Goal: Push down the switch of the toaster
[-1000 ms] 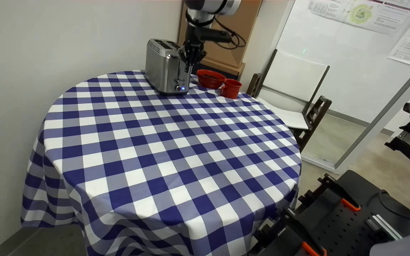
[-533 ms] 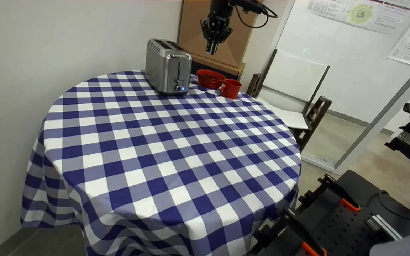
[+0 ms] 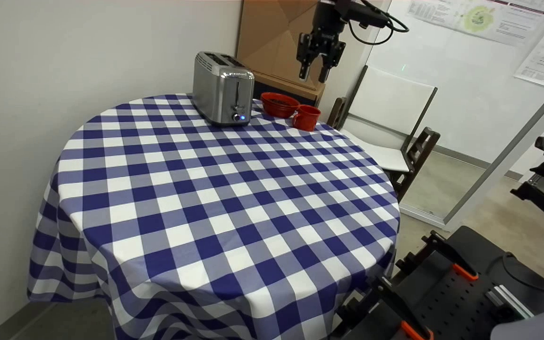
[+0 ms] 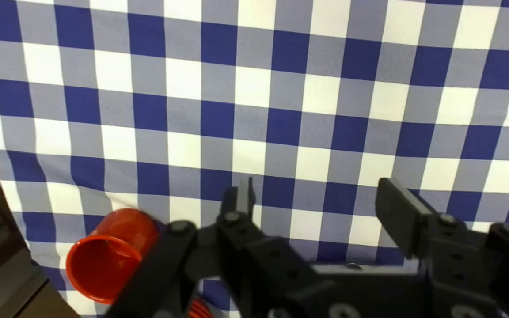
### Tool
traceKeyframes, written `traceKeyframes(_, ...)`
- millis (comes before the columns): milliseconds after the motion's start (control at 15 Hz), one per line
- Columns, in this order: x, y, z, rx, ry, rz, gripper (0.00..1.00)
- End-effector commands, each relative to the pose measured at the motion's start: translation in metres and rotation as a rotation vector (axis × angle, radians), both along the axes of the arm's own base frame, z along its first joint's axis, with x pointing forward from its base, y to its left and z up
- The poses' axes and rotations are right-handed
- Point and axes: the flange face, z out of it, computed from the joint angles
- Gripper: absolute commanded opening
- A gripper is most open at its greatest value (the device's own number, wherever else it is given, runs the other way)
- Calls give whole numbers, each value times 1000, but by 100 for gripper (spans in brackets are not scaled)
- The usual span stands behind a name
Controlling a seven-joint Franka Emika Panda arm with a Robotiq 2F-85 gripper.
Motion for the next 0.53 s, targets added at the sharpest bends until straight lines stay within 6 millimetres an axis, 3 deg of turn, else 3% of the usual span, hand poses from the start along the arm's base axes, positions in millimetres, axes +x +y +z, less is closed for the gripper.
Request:
traceKeyframes(0,-52,3,7,-15,-76,24,100)
traceKeyframes(267,-105,11,10,56,-155,-10,100)
traceKeyframes(467,-158,20,11,109,-131,28,100)
